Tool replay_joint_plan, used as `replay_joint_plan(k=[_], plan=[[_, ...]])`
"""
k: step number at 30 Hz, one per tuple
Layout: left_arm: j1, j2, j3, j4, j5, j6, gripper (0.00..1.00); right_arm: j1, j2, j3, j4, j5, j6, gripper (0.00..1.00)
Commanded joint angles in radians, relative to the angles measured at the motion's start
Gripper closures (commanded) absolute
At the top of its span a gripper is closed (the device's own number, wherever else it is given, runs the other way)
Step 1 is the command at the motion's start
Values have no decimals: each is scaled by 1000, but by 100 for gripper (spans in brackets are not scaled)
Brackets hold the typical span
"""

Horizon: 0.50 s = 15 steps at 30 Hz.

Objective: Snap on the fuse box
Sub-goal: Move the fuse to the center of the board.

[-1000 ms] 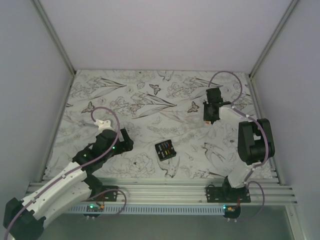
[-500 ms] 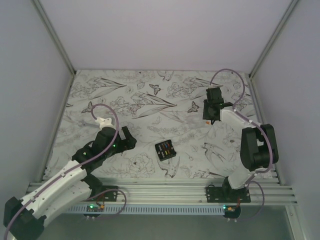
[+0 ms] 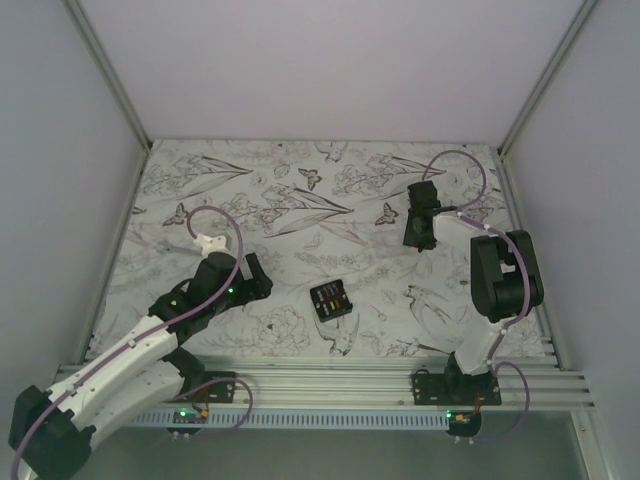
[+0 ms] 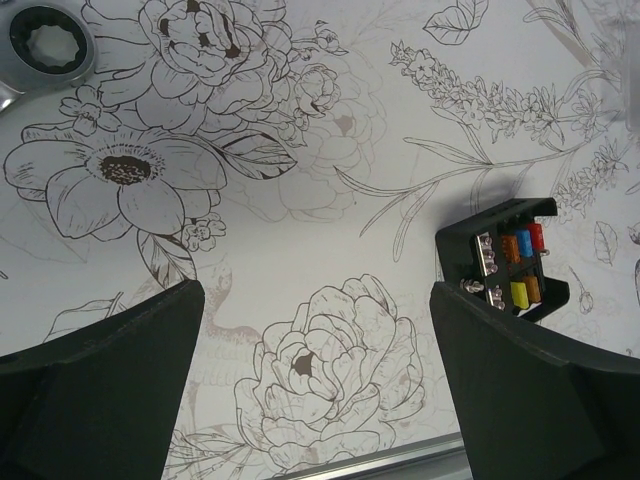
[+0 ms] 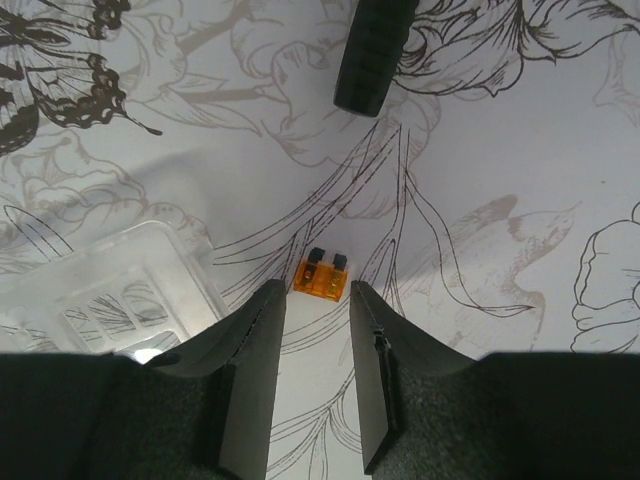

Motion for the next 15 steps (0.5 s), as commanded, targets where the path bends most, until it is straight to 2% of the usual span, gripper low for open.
replay_joint_plan(k=[1,15], plan=[[9,1,5,5,5,15,0,-6,21,33,30,-2,35,62],[12,2,4,7,13,16,0,-13,32,4,20,40,61,67]])
